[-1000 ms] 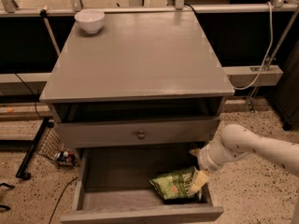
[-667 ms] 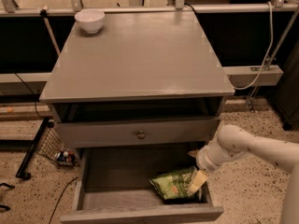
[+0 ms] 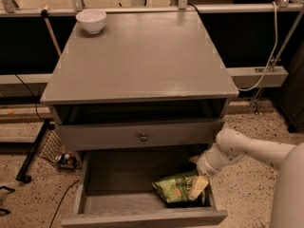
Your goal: Pick green jalapeno chip bag from middle drawer and place on counter
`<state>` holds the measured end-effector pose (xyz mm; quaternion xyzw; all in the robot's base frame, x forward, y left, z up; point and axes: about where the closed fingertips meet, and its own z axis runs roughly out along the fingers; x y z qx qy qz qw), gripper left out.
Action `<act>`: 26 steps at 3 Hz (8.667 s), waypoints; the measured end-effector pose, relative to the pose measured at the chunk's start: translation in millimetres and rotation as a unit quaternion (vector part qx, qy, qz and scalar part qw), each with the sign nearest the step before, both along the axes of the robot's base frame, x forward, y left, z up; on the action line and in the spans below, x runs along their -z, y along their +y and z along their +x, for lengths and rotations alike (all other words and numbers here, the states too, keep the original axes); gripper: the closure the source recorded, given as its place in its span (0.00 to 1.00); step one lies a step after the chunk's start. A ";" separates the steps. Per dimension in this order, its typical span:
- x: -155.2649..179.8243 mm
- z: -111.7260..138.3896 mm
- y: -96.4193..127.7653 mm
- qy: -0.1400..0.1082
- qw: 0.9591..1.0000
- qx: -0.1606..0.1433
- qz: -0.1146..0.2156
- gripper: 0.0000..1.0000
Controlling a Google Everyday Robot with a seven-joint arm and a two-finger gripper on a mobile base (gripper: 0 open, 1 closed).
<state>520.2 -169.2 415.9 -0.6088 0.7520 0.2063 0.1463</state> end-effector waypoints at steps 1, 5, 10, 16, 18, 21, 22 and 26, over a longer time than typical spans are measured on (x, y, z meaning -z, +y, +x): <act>6.6 -1.1 0.1 0.007 1.000 -0.001 -0.002 0.25; -63.5 -20.1 2.7 -0.071 0.994 -0.039 0.077 1.00; -173.7 -27.6 -1.5 -0.160 0.976 -0.111 0.101 1.00; -351.4 -8.0 -30.0 -0.318 0.937 -0.139 0.039 1.00; -406.4 0.3 -29.9 -0.353 0.926 -0.129 0.014 1.00; -479.3 47.6 -1.6 -0.376 0.910 -0.169 -0.029 1.00; -498.1 66.0 9.9 -0.382 0.905 -0.181 -0.039 1.00; -516.4 142.6 47.0 -0.366 0.905 -0.210 -0.042 1.00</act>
Offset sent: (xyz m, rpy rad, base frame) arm -0.0002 -0.0033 -0.0125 0.0042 0.0296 -0.0101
